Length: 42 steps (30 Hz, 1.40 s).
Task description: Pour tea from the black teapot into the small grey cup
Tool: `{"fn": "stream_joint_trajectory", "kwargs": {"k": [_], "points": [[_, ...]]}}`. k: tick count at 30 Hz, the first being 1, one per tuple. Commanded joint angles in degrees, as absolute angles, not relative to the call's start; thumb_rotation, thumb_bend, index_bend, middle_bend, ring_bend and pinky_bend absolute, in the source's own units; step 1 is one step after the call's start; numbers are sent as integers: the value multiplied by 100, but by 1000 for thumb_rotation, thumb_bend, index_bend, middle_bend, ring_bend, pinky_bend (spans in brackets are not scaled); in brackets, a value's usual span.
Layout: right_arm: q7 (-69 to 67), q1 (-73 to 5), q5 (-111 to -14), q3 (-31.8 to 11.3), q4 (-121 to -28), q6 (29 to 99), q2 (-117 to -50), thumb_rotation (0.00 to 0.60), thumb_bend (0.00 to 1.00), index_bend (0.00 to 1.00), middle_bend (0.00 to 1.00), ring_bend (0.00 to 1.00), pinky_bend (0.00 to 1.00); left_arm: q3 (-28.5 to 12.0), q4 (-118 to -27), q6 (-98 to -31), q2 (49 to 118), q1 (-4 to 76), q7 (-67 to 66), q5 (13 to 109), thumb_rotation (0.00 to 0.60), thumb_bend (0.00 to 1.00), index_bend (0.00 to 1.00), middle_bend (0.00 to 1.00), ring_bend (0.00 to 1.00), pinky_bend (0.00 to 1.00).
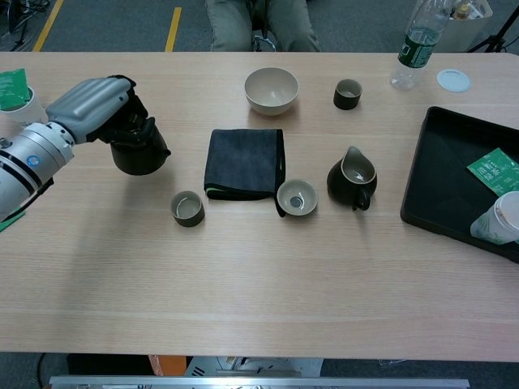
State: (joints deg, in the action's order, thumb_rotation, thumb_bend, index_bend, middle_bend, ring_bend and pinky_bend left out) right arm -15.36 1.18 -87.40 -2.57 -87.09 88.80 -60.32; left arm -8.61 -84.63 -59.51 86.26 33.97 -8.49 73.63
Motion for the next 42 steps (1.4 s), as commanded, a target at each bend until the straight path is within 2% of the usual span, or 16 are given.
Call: {"fn": "stream_joint_trajectory", "kwargs": {"k": [1, 6, 12, 18, 34, 38, 42], "points": [[-1536, 116, -8739, -258, -8709, 8875, -6036, 600, 110, 316, 347, 225, 286, -845, -8172, -5895, 8677, 3367, -458, 7399, 495, 559, 923, 1000, 854, 131], [-1543, 110, -8746, -258, -8700, 8870, -6044, 600, 110, 317, 347, 225, 286, -795, -7835, -5827, 8760, 3327, -27, 7418, 487, 559, 921, 1000, 850, 131], [-1556, 110, -8738, -259, -8687, 8867, -6050, 600, 111, 317, 347, 224, 286, -689, -7406, -5818, 8926, 3252, 397, 7508, 424, 559, 919, 1000, 848, 131], [-1545, 115, -8735, -259, -8692, 8872, -6045, 600, 110, 317, 347, 225, 286, -624, -6865, -5872, 9162, 3194, 687, 7607, 413, 559, 917, 1000, 841, 131], [-1461, 115, -8734, -259, -8766, 8870, -6017, 600, 111, 316, 347, 224, 286, -569, -6105, -6018, 9513, 3110, 1021, 7792, 408, 557, 907, 1000, 826, 131], [-1453, 118, -8729, -259, -8771, 8872, -6014, 600, 110, 316, 347, 225, 286, -559, -6032, -6018, 9554, 3094, 1000, 7798, 399, 557, 885, 1000, 800, 131], [-1447, 118, -8726, -263, -8784, 8873, -6006, 600, 111, 316, 347, 225, 286, -556, -6032, -6009, 9547, 3086, 965, 7804, 355, 553, 815, 949, 727, 131]]}}
